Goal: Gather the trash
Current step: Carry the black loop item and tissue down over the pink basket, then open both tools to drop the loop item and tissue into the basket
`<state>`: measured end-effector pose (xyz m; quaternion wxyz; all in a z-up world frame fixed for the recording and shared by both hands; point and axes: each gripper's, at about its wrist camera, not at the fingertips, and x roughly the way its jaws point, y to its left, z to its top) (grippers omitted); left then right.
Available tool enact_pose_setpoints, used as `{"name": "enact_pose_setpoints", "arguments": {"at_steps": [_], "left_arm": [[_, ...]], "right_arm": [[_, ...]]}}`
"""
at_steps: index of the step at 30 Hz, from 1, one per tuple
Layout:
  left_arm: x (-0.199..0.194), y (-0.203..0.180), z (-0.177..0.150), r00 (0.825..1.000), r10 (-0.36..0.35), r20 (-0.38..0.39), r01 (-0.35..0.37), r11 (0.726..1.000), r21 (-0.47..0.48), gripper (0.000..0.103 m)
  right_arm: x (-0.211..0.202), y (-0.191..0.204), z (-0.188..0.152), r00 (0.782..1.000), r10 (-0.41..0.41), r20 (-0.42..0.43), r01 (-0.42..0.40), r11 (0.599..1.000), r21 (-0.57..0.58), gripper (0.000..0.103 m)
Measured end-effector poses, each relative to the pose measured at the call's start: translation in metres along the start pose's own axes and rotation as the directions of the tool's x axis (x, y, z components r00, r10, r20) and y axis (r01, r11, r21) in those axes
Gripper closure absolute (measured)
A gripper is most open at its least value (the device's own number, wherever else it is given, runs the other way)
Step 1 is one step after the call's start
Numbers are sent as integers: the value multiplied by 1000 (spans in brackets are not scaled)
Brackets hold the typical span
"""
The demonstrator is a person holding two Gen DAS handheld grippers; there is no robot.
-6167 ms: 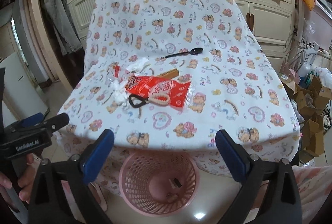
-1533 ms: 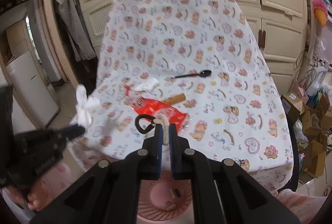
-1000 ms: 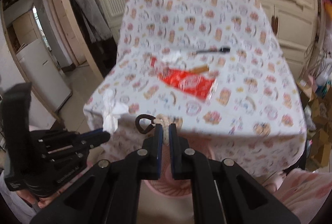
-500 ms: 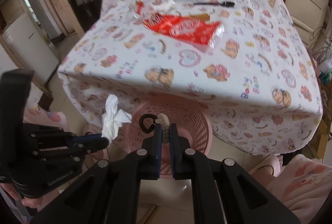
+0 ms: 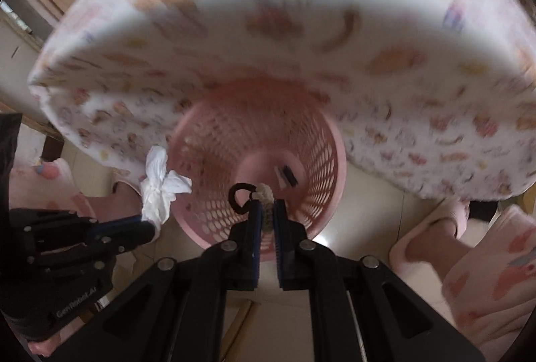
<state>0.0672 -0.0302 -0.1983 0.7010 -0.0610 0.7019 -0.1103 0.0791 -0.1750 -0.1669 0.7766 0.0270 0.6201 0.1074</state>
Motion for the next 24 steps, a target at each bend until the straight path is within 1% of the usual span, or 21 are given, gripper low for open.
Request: {"name": "enact_pose_setpoints", "arguments": {"at_steps": [5, 9, 10, 12, 14, 16, 20, 23, 24], "left_arm": [[26, 8, 5, 998, -7, -60, 4, 998, -60, 100], [35, 10, 3, 994, -63, -94, 55, 994, -90, 99], [37, 11, 2, 993, -62, -100, 53, 994, -91, 99], [40, 11, 2, 994, -34, -105, 26, 996, -83, 99], [43, 13, 2, 993, -31, -110, 21, 996, -91, 99], [45, 15, 2, 992, -35, -118, 23, 995, -101, 99], [48, 15, 0, 992, -15, -127, 3, 995, -95, 99], [49, 17, -2, 990, -10, -138, -5, 994, -106, 97], [49, 18, -2, 990, -12, -138, -3, 994, -111, 94]], "right_arm": [[29, -15, -2, 996, 20, -83, -13, 997, 77, 96], [43, -18, -6, 991, 30, -134, -17, 995, 101, 95], [47, -19, -8, 989, 32, -147, -16, 994, 109, 95], [53, -18, -10, 985, 46, -166, -25, 992, 125, 95], [57, -17, -11, 982, 54, -180, -30, 991, 134, 95], [61, -16, -13, 980, 46, -193, -22, 992, 128, 95], [65, -14, -15, 977, 40, -209, -15, 993, 117, 95], [69, -14, -18, 974, 41, -224, -15, 993, 115, 87], [70, -14, -18, 973, 38, -227, -13, 993, 113, 84]]}}
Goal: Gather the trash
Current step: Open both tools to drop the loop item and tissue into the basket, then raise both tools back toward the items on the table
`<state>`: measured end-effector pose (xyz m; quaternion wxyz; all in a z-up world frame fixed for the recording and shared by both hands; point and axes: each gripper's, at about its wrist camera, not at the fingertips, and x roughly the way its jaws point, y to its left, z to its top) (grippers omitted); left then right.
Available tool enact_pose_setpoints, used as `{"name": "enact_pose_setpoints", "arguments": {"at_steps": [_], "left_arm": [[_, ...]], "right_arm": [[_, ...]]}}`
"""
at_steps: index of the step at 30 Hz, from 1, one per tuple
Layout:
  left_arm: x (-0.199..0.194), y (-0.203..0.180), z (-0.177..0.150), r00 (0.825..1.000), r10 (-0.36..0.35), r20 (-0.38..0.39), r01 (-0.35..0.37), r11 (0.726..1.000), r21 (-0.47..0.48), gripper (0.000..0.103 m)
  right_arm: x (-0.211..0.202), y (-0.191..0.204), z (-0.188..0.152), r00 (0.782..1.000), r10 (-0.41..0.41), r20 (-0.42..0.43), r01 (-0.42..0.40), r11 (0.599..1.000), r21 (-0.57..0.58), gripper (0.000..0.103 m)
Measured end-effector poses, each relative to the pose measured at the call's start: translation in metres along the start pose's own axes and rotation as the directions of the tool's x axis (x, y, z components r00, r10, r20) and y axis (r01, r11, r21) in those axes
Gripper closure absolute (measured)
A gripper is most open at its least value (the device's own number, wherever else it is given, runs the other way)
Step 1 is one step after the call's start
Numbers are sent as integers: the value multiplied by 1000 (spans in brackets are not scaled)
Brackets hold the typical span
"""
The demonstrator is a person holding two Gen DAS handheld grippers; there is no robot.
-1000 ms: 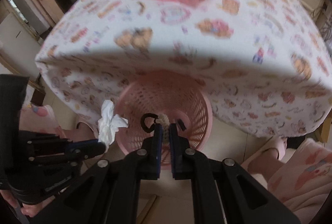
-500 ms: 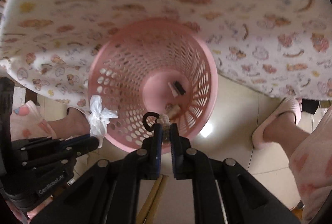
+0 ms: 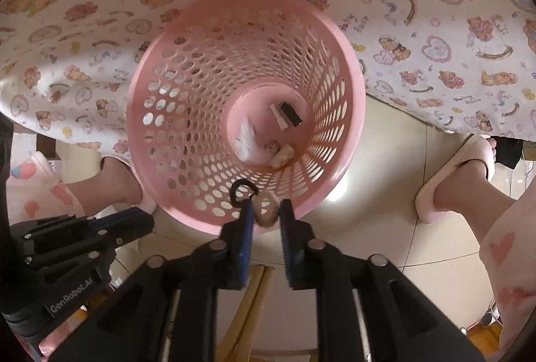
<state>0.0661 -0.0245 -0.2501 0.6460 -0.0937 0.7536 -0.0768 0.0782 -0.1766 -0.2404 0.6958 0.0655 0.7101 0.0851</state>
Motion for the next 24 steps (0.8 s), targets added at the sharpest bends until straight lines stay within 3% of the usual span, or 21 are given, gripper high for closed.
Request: {"name": "enact_pose_setpoints", "arguments": {"at_steps": [8, 13, 19, 24], "left_arm": [[-14, 3, 1, 998, 22, 57, -21, 1000, -18, 73], [-20, 2, 0, 996, 47, 79, -45, 999, -21, 55], [-29, -2, -1, 988, 94, 126, -96, 995, 9, 45], [-33, -2, -1, 986, 95, 135, -97, 995, 12, 44]], "right_arm": [[-8, -5, 2, 999, 11, 30, -12, 999, 33, 71], [-17, -10, 5, 997, 30, 73, -34, 997, 64, 42], [-22, -16, 8, 995, 35, 94, -45, 993, 105, 27], [-31, -16, 11, 987, 96, 127, -110, 988, 106, 18]]}}
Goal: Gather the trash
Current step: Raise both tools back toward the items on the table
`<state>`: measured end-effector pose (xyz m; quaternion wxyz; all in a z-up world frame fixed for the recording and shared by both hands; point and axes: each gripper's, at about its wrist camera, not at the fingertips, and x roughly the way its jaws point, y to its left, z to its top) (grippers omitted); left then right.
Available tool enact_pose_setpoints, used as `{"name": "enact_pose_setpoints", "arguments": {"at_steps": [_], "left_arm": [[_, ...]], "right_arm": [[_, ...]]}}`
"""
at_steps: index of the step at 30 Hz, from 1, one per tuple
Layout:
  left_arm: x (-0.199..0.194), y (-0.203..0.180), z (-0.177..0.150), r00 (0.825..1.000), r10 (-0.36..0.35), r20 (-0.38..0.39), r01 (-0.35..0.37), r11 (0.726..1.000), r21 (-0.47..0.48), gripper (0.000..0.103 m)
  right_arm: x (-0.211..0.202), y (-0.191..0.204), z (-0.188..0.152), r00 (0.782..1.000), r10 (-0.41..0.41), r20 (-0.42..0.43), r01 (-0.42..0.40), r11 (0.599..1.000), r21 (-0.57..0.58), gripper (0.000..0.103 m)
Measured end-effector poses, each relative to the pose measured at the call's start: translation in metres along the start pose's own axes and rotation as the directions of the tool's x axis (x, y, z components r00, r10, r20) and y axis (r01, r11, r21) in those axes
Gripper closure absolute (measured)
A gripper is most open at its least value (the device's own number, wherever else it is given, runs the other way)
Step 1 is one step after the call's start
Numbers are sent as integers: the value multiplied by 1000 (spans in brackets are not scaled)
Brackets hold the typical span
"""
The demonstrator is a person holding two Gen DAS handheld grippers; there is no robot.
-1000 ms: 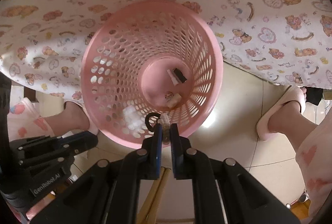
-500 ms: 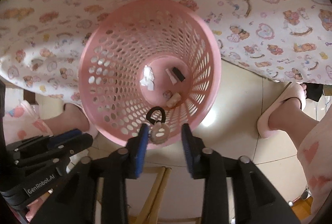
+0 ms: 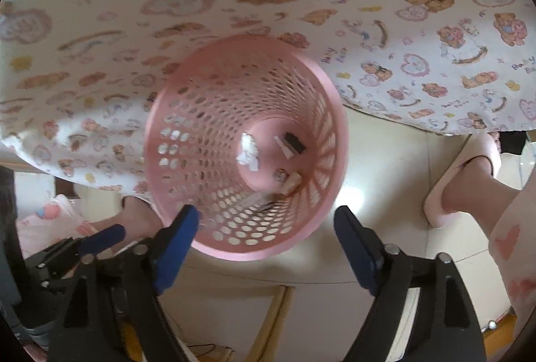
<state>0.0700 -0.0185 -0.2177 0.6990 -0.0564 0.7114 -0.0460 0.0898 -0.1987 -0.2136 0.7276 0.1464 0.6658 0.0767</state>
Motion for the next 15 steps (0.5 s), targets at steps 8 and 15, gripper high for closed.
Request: {"name": "enact_pose_setpoints", "arguments": {"at_steps": [8, 15], "left_arm": [[-32, -8, -7, 995, 40, 92, -45, 998, 51, 44], [-102, -10, -25, 935, 63, 349, -109, 987, 115, 44]], "right_arm": [[-12, 7, -1, 998, -42, 50, 43, 999, -21, 18], [-86, 35, -10, 917, -159, 367, 215, 970, -116, 18]]}}
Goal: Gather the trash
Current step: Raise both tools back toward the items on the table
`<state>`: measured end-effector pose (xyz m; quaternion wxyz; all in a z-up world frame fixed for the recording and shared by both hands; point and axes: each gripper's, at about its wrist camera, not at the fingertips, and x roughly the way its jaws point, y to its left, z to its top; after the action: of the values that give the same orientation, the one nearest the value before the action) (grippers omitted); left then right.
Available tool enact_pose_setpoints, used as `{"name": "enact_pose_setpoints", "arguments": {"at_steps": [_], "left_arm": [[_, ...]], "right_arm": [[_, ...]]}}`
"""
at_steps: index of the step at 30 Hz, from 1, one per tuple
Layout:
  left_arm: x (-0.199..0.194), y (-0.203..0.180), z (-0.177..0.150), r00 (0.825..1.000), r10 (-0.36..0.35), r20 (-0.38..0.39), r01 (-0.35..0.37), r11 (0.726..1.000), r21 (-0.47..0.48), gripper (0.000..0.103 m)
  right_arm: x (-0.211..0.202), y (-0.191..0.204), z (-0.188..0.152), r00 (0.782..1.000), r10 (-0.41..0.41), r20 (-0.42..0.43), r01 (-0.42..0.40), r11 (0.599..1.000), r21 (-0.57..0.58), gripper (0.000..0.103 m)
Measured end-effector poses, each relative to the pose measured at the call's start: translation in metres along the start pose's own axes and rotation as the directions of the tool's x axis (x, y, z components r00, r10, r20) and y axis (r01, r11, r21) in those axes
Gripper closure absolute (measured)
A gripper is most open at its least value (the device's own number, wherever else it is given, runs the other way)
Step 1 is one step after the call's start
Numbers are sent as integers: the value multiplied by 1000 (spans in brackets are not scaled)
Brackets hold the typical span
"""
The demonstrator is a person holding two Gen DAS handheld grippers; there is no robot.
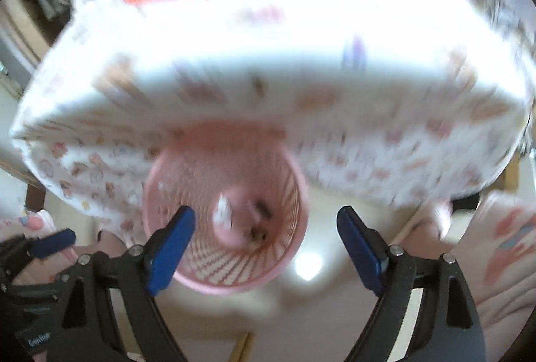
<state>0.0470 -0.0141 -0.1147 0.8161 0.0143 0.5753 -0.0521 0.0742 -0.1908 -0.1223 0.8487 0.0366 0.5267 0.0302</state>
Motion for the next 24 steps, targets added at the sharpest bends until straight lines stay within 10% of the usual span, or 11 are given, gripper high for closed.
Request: {"name": "enact_pose_setpoints", "arguments": {"at_steps": [5, 13, 24], "left_arm": [[-47, 10, 7, 979, -32, 204, 40, 999, -34, 41], [-88, 19, 12, 892, 88, 443, -51, 994, -96, 20], [-81, 21, 17, 893, 119, 433, -78, 991, -112, 7]], "right_arm": [[-52, 8, 5, 981, 10, 193, 2, 998, -64, 15], [-98, 2, 11, 917, 31, 397, -19, 999, -33, 8], [-107, 18, 11, 907, 60, 418, -16, 994, -109, 4]]}}
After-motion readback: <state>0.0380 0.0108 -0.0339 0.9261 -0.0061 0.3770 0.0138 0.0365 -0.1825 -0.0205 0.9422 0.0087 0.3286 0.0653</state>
